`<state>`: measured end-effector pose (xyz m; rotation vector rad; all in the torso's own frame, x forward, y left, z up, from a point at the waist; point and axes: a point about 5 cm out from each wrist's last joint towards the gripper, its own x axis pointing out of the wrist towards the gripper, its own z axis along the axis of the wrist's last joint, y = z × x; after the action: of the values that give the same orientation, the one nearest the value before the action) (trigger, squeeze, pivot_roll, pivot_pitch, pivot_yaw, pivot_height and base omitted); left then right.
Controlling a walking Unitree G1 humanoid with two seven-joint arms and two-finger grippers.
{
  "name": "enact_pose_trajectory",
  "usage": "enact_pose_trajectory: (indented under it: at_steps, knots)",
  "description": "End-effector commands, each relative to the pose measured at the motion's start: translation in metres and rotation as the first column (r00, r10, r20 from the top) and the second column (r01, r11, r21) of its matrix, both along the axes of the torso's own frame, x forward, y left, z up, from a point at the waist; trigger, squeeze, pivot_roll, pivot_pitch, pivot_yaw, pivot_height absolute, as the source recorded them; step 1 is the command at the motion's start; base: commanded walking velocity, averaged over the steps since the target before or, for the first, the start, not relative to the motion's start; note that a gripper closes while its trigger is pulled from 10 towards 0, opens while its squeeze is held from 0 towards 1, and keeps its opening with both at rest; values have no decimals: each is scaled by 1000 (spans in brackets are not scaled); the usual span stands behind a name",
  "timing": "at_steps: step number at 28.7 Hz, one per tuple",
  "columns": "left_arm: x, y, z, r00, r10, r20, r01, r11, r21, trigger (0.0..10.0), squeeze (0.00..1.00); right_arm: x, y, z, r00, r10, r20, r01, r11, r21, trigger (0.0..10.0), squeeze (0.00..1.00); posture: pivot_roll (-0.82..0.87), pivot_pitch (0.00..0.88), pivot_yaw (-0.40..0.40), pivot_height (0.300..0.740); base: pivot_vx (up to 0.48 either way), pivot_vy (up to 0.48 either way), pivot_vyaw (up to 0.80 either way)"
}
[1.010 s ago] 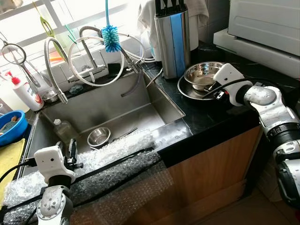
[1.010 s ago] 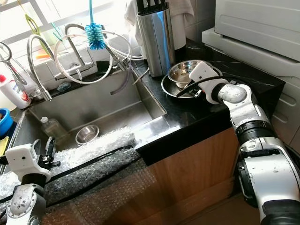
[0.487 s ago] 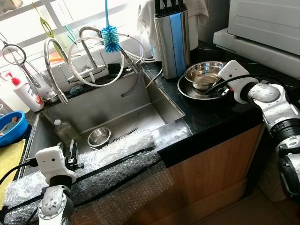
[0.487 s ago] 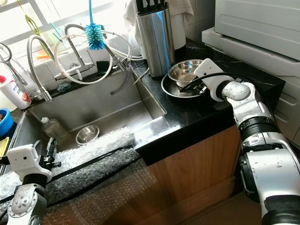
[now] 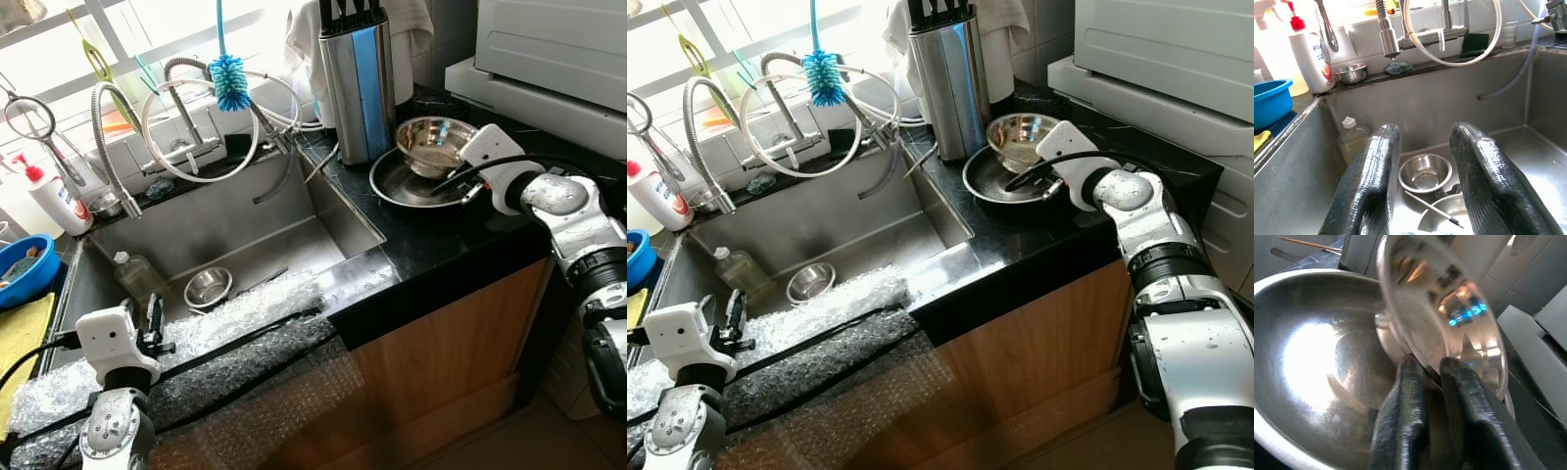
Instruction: Kitchen organization
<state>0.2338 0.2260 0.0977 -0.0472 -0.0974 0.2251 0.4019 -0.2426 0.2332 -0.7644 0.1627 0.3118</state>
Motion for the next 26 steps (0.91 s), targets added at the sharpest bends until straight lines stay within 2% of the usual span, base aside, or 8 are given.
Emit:
enact_pose_trajectory:
  at_steps: [1,7,14,18,19,20,24,26]
  knots:
    - [0,4,-4,999,7,-36,-7,1000,9,10000,0,3,9,2,1000,18,11,-18,999,28,0,0,-145,0,255,740,0,0,0]
    - [1,4,-4,999,10,-36,-10,1000,9,10000,0,3,10,2,1000,18,17,-18,999,35,0,0,-145,0,255,740,0,0,0]
    - [0,4,-5,999,21,-35,-21,1000,3,10000,0,5,21,8,996,51,69,-55,997,55,0,0,-144,0,253,740,0,0,0]
    - [0,4,-5,999,24,-32,-24,1000,0,10000,0,5,28,17,988,79,135,-87,995,52,0,0,-143,0,249,740,0,0,0]
    - [-1,4,-5,999,26,-32,-26,1000,-1,10000,0,4,32,20,983,98,156,-106,994,40,3686,0,-141,0,248,740,0,0,0]
    - [-1,4,-5,999,27,-31,-27,1000,-2,10000,0,3,39,25,974,128,187,-135,991,25,10000,0,-140,0,246,740,0,0,0]
    - [-1,4,-5,999,28,-30,-28,1000,-2,10000,0,0,48,29,962,162,219,-173,985,30,10000,0,-137,0,244,740,0,0,0]
    - [-2,4,-5,999,30,-31,-30,1000,-4,10000,0,-13,67,31,935,230,270,-235,972,-14,10000,0,-136,0,242,740,0,0,0]
